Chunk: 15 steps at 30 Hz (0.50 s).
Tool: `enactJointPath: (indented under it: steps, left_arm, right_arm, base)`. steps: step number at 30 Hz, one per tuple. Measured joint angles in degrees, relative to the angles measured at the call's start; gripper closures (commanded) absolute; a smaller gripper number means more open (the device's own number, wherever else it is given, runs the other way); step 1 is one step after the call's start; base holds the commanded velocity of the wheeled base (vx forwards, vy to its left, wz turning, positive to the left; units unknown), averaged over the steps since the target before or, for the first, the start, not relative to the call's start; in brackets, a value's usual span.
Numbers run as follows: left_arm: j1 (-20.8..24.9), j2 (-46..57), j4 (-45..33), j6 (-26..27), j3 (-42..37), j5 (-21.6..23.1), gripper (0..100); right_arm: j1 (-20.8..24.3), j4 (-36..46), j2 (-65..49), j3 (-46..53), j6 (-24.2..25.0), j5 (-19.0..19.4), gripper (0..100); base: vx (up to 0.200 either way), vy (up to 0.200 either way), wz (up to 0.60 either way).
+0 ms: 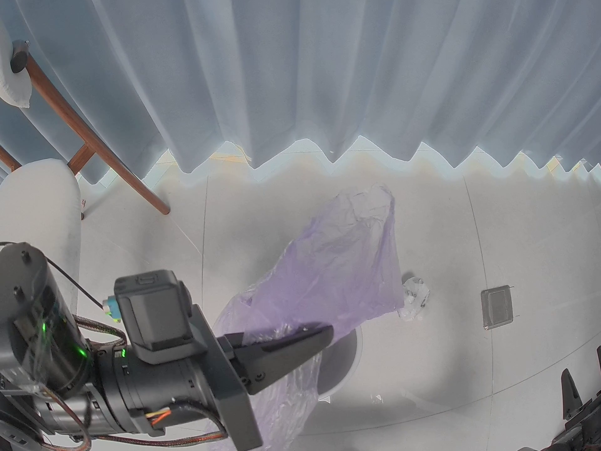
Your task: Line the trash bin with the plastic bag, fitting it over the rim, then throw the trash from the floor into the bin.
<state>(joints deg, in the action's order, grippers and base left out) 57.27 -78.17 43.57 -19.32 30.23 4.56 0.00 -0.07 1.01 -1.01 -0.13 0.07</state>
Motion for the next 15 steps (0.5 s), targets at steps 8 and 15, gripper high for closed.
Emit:
enactJointPath:
  steps: [8, 15]
  left_arm:
    - [3.0, 0.9, 0.0, -0.1, -0.6, 0.0, 100]
    - [4.2, 1.6, 0.0, 0.0, -1.1, 0.2, 100]
  right_arm:
    - [0.0, 0.0, 0.0, 0.0, 0.0, 0.0, 0]
    - [0.0, 0.0, 0.0, 0.0, 0.0, 0.0, 0]
  base:
    - [0.0, 0.0, 0.0]
    - [0.0, 0.0, 0.0]
